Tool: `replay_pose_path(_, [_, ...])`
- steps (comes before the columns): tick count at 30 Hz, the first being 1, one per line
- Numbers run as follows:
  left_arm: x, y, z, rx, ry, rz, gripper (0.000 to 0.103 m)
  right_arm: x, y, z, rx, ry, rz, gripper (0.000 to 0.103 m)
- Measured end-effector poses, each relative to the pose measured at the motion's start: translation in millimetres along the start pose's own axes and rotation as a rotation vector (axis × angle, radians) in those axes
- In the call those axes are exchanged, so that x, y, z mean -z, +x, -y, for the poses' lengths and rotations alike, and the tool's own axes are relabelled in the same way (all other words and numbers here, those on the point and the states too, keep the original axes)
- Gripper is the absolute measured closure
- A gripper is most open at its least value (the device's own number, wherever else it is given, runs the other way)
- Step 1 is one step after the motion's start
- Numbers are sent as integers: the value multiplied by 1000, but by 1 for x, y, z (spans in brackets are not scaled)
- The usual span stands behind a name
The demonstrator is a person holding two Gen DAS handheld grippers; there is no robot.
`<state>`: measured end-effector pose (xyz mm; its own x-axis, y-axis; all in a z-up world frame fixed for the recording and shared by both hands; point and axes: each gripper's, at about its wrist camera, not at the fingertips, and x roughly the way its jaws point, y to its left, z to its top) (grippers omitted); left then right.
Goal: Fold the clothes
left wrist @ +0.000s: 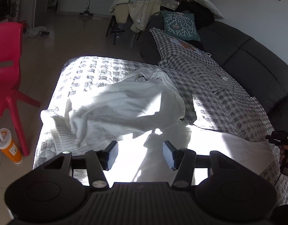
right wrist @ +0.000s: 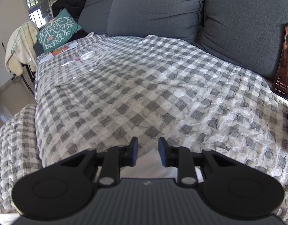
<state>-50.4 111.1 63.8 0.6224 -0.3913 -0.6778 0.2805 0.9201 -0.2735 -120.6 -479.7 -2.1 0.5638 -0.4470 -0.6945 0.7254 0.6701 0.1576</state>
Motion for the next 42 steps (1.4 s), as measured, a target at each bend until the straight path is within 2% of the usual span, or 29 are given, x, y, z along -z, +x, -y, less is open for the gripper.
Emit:
replay_pose_path(3, [-5,19,11,11,10,-25,50,4,8,-4,25,-22,-23,86])
replay_pose_path(5, [-7,28,18,11,25,-27,50,4,7,-5,39,-37,-10,101])
replay_pose_path(12, [-10,44,29,-3,70,-23,50,-4,-2,5,47,46,112,101])
replay_pose_path(14, [-11,45,28,-12,78,-15,50,-2,10,5,54,47,73,101])
replay_pose_path(16, [-12,45,25,-22,73,-11,50,3,20,2,72,28,42,99])
replay_pose_path(17, [-13,45,22,-28,66,-8,49,4,19,-2,90,3,59,96])
replay_pose_path(18, [-14,45,20,-31,59,-5,49,3,16,-7,117,-25,69,89])
replay_pose_path(19, [-16,45,18,-36,48,0,49,1,12,-11,134,-31,78,74])
replay_pose_path(20, [-18,45,15,-41,38,6,48,-1,6,-14,130,-18,99,69])
replay_pose_path(25, [-32,48,8,-65,0,50,40,-6,-20,-53,20,-14,153,67])
replay_pose_path(31, [-45,60,3,-123,-34,85,28,8,-30,-133,-153,-84,97,66])
replay_pose_path(35, [-49,70,-5,-126,-88,61,27,25,-36,-196,-280,-144,55,66])
replay_pose_path(40, [-53,75,-9,-104,-119,25,27,48,-47,-278,-407,-301,25,66])
replay_pose_path(42, [-56,76,-12,-118,-125,26,27,58,-54,-311,-491,-371,-3,66])
